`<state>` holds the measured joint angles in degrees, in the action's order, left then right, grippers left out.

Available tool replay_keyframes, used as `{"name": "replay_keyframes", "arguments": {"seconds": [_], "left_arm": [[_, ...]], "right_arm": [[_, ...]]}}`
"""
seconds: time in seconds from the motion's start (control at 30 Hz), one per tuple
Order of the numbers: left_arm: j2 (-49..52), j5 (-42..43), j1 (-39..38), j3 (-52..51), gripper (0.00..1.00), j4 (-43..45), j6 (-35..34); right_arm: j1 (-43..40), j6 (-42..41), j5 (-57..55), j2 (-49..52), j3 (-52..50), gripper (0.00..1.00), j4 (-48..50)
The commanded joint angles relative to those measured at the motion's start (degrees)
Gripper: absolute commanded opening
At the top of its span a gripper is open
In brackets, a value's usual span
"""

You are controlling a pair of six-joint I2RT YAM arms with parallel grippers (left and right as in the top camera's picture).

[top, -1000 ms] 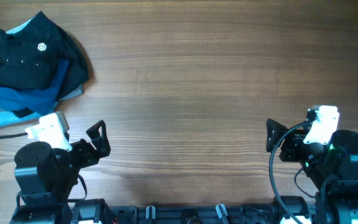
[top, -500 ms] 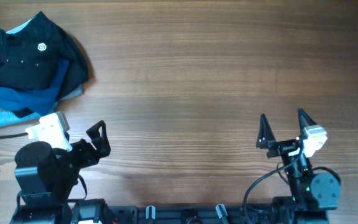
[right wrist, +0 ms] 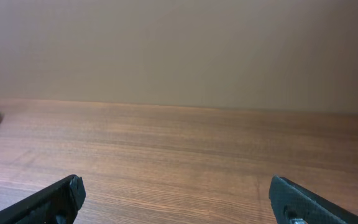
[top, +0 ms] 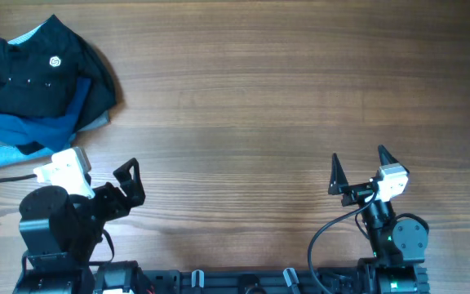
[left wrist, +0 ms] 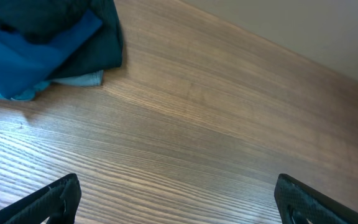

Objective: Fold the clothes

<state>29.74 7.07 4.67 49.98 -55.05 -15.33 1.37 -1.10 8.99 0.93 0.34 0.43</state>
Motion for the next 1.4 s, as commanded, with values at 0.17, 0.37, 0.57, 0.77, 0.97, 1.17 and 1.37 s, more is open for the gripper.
{"name": "replay_keyframes", "arguments": {"seconds": [0.17, 0.37, 0.57, 0.77, 0.97, 1.17, 1.37], "left_arm": [[-0.1, -0.5, 0.1, -0.6, 1.0, 0.1, -0.3], [-0.1, -0.5, 0.1, -0.6, 1.0, 0.1, -0.3], [-0.1, -0.5, 0.1, -0.6, 1.0, 0.1, -0.3], [-0.5, -0.5, 0.1, -0.6, 1.0, 0.0, -0.3], [-3.3, -2.5, -3.8, -3.0, 1.0, -0.3, 0.2], [-17.0, -3.6, -6.1, -21.5, 1.0, 15.5, 0.1], [-28.9, -3.9, -7.1, -38.9, 1.0, 35.8, 0.2]], "right_arm": [[0.3, 1.0, 1.4, -0.3, 0.0, 1.0, 0.4], [0.3, 0.9, 1.4, -0.3, 0.0, 1.0, 0.4], [0.3, 1.0, 1.4, -0.3, 0.0, 1.0, 0.4], [0.3, 1.0, 1.4, -0.3, 0.0, 1.0, 0.4], [0.3, 1.0, 1.4, -0.3, 0.0, 1.0, 0.4], [0.3, 0.9, 1.4, -0.3, 0.0, 1.0, 0.4], [0.3, 1.0, 1.4, -0.3, 0.0, 1.0, 0.4]]}}
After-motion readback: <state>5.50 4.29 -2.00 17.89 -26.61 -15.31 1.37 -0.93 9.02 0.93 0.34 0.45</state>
